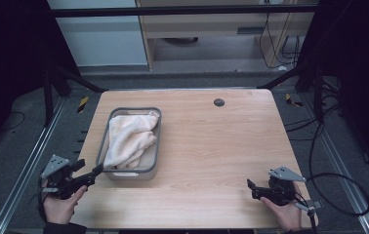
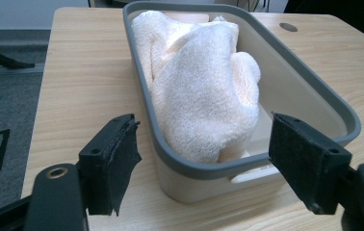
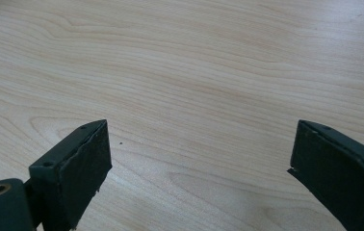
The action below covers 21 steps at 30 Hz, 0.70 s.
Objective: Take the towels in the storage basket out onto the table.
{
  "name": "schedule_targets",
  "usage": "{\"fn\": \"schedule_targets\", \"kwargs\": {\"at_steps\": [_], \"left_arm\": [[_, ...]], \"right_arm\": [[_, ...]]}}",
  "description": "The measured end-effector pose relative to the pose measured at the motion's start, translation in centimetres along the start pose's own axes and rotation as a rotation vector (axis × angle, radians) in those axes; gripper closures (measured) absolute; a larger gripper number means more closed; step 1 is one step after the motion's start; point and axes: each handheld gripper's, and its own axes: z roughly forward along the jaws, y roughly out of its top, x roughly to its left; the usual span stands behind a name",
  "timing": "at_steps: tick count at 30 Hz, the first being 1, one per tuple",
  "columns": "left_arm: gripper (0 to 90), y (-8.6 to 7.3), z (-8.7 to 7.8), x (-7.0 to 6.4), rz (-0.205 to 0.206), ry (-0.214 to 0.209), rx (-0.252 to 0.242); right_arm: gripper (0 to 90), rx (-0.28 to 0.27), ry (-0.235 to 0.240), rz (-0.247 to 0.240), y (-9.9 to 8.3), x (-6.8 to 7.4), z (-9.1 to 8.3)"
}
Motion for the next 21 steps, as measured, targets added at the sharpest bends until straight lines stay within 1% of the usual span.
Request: {"fn": "schedule_targets", "kwargs": {"at_steps": [2, 4, 5, 6, 9, 10, 12, 14, 15, 16, 17, 18, 19, 20, 21], "left_arm": [[25.1, 0.5, 0.1, -0.3, 0.012, -0.006, -0.001], [24.8, 0.6, 0.2, -0.4, 0.013, -0.011, 0.001], [24.9, 1.0, 0.4, -0.7, 0.020, -0.013, 0.001], [24.8, 1.0, 0.4, -0.7, 0.020, -0.013, 0.001], [24.7, 1.9, 0.8, -1.2, 0.027, -0.028, 0.001], [24.7, 1.9, 0.8, -1.2, 0.027, -0.028, 0.001], [24.8, 2.3, 1.0, -1.4, 0.032, -0.034, -0.003], [24.9, 2.8, 1.3, -1.7, 0.043, -0.036, -0.003], [24.9, 3.3, 1.5, -1.9, 0.049, -0.044, -0.003], [24.9, 3.3, 1.5, -1.9, 0.049, -0.044, -0.003], [24.9, 3.8, 1.8, -2.3, 0.061, -0.051, -0.005], [24.8, 3.8, 1.8, -2.3, 0.061, -0.051, -0.005], [24.7, 4.2, 1.9, -2.5, 0.068, -0.055, -0.006], [24.5, 4.2, 1.9, -2.5, 0.068, -0.055, -0.006], [24.4, 4.5, 2.1, -2.7, 0.071, -0.056, -0.006]], "right_arm": [[7.0, 0.002, 0.004, 0.005, 0.0, 0.0, 0.0], [7.0, 0.000, 0.000, -0.001, 0.0, 0.0, 0.0], [7.0, 0.002, 0.000, 0.001, 0.0, 0.0, 0.0], [7.0, 0.002, 0.000, 0.001, 0.0, 0.0, 0.0], [7.0, 0.002, -0.001, 0.006, 0.0, 0.0, 0.0], [7.0, 0.002, 0.001, 0.012, 0.0, 0.0, 0.0], [7.0, 0.000, -0.002, 0.007, 0.0, -0.1, 0.0], [7.0, 0.005, 0.000, 0.017, 0.0, 0.0, 0.0], [7.0, 0.005, -0.005, 0.007, 0.0, -0.1, 0.1], [7.0, 0.005, -0.006, 0.004, 0.0, -0.1, 0.1], [7.0, 0.005, -0.007, 0.005, 0.0, -0.1, 0.1], [7.0, 0.005, -0.007, 0.005, 0.0, -0.1, 0.1], [6.9, 0.006, -0.006, 0.009, 0.0, -0.1, 0.1], [6.9, 0.006, -0.006, 0.009, 0.0, -0.1, 0.1], [7.0, 0.008, -0.007, 0.019, 0.0, -0.1, 0.0]]}}
